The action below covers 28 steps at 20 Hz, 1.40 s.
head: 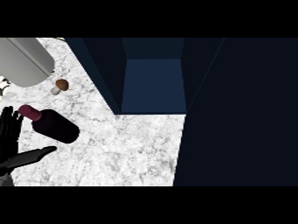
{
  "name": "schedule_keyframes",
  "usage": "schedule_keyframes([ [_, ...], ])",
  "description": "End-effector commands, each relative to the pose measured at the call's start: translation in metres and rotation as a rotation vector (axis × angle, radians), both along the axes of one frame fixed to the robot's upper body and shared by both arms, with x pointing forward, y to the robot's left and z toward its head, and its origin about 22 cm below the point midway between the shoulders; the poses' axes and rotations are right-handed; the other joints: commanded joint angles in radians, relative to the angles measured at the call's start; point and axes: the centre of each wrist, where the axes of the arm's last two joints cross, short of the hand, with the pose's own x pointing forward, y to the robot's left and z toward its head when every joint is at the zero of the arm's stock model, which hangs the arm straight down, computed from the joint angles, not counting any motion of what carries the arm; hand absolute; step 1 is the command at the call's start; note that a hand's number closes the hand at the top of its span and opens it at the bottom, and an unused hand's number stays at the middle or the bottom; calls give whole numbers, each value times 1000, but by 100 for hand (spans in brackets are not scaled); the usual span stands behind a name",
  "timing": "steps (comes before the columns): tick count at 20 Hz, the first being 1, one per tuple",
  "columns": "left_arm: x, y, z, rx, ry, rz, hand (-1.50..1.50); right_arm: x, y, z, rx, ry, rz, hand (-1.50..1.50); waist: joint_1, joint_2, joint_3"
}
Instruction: Pick up the wine, place it into the cabinet and close the cabinet
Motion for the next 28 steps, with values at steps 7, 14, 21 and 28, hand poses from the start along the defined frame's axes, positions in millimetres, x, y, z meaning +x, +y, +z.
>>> schedule_keyframes([
  [7,33,-2,-12,-19,26,-24,-150,-32,9,16,44,-53,46,-150,-6,0,0],
  [14,27,-7,-51,-58,59,-64,-150,-7,8,10,53,-37,35,-150,0,2,0],
  [21,39,3,-53,-57,77,-58,-150,-13,-4,6,29,-50,45,-150,-14,6,-2],
  [28,38,-19,-66,-250,71,-128,150,-21,-2,15,39,-47,58,-150,-15,4,-1],
])
